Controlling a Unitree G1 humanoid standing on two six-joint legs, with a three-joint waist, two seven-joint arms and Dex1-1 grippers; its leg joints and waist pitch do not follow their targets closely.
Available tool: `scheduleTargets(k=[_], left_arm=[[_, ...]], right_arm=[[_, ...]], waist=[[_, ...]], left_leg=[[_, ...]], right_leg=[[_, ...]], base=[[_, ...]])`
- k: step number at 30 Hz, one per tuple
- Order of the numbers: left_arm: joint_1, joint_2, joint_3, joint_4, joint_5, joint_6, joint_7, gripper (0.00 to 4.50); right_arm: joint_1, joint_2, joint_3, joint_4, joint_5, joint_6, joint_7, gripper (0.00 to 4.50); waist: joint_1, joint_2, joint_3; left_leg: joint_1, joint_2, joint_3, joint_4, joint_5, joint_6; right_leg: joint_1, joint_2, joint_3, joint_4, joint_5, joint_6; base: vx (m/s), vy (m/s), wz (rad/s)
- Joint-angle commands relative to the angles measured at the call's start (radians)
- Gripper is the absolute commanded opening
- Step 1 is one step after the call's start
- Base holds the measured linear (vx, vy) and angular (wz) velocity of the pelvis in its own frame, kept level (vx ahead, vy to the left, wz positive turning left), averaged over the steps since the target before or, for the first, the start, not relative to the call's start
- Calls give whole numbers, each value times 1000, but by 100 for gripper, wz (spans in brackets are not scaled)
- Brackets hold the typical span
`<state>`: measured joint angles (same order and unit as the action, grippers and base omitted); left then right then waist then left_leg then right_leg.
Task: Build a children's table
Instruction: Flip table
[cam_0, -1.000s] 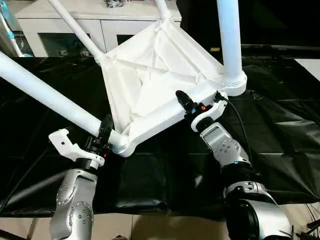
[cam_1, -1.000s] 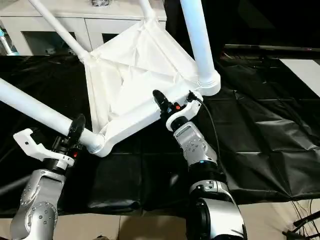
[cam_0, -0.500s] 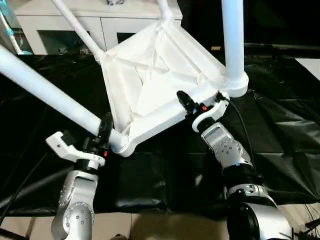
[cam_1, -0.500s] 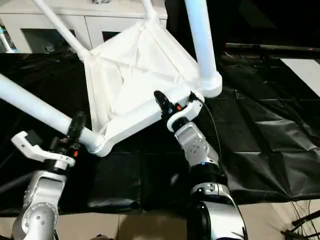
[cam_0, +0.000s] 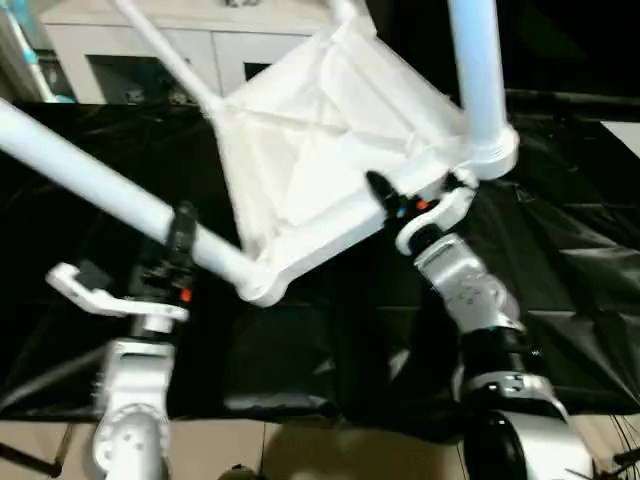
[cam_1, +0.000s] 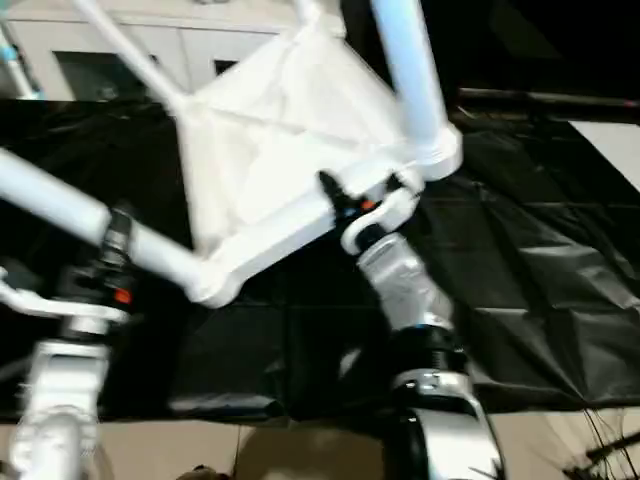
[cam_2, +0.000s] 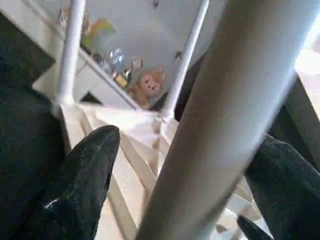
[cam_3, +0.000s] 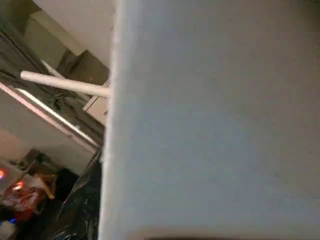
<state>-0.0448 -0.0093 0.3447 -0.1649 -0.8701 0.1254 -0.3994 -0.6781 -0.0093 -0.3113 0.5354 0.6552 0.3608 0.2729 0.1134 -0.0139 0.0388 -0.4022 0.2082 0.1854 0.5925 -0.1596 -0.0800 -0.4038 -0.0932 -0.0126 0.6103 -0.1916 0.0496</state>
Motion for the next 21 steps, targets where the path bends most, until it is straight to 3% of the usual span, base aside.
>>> scheduleTargets(k=[1,5,7,11,13,17,21], left_arm=[[-1,28,131,-13,-44,-58,40,418],[-11,72,160,-8,-50,-61,35,418],[-14,77,166,-7,-52,-63,36,418],[-47,133,236,57,-54,-97,56,418],[-58,155,262,89,-60,-110,59,418],[-74,189,296,124,-53,-119,48,418],[-89,225,309,138,-42,-123,34,418]], right_arm=[[25,-116,-55,-112,-83,-46,-15,206],[52,-163,-39,-172,-104,-13,-23,206],[57,-169,-34,-181,-104,-7,-23,206],[83,-249,-1,-236,-102,51,9,206],[92,-282,6,-247,-99,70,26,206],[99,-330,2,-262,-99,91,35,206],[102,-374,11,-280,-112,107,58,206]], waist=[[-11,3,-57],[-10,2,-58],[-8,0,-60],[-10,0,-60],[-14,-2,-61],[-25,-2,-61],[-28,-4,-60]], left_leg=[[40,9,7,-72,-219,-28],[37,5,6,-70,-210,-46],[34,2,5,-67,-186,-37],[34,-1,5,-67,-193,-34],[32,0,1,-67,-192,-37],[30,-1,3,-65,-186,-31],[35,1,5,-65,-224,-28]], right_leg=[[28,-7,10,-60,-99,-110],[30,-5,9,-58,-80,-92],[36,-3,9,-56,-45,-74],[34,-1,7,-58,-69,-77],[39,-4,7,-56,-70,-71],[38,-4,7,-55,-58,-93],[34,-5,7,-60,-114,-113]], base=[[0,0,0],[0,0,0],[0,0,0],[0,0,0],[0,0,0],[0,0,0],[0,0,0]])
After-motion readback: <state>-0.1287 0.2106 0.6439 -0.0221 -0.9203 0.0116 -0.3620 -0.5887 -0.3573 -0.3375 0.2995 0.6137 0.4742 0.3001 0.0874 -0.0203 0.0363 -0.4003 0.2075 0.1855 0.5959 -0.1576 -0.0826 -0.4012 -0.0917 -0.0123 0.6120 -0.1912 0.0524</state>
